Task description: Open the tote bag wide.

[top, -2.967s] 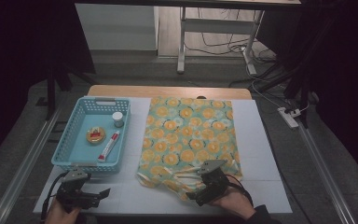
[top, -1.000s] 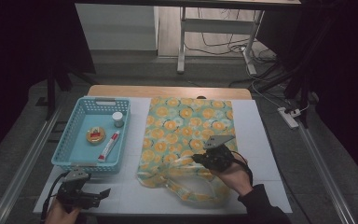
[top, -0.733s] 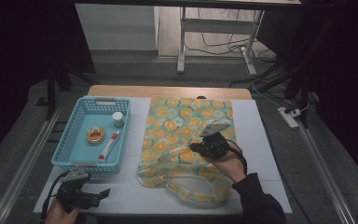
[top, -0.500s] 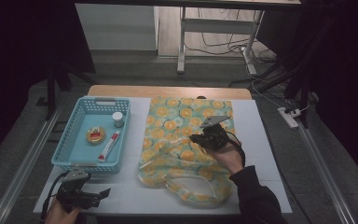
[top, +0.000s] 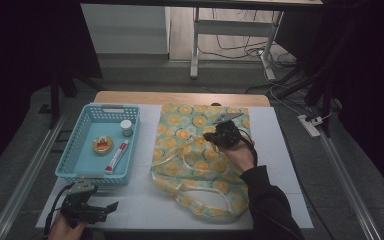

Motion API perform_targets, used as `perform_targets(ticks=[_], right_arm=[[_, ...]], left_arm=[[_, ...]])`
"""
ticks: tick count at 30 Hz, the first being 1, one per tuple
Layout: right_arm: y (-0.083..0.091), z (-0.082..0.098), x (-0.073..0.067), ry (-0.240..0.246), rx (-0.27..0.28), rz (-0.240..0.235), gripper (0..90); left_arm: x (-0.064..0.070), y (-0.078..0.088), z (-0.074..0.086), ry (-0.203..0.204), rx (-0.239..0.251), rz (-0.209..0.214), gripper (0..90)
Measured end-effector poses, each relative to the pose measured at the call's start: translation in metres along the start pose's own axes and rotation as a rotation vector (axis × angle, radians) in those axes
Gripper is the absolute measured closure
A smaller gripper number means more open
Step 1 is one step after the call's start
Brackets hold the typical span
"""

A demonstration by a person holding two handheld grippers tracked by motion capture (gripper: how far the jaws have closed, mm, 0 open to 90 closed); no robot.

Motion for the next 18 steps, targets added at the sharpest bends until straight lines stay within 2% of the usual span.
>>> perform_targets(ticks=[3,6,11,15,18], right_arm=[[-0.015,0.002,0.006,0.005,-0.019,0.01,89.0],[-0.021,0.004,0.007,0.001,-0.032,0.011,89.0],[-0.045,0.021,0.009,0.01,-0.107,0.023,88.9],[-0.053,0.03,0.01,0.02,-0.143,0.029,88.4],[-0.054,0.031,0.01,0.018,-0.139,0.029,87.9]], left_arm=[[0.0,0.0,0.0,0.0,-0.001,0.0,2.3],[0.0,0.0,0.0,0.0,-0.001,0.0,2.4],[0.0,0.0,0.0,-0.001,0.0,0.002,2.4],[0.0,0.0,0.0,-0.007,-0.001,0.002,2.4],[0.0,0.0,0.0,-0.007,-0.001,0.003,2.5]])
Point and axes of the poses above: each handheld gripper's, and its own axes: y roughly backward along the jaws, z roughly out of its underside, x roughly to its right, the point moved 4 cm from there along -y, roughly forward along the jaws, and after that the axes turned 3 degrees about z, right-handed, at the moved point
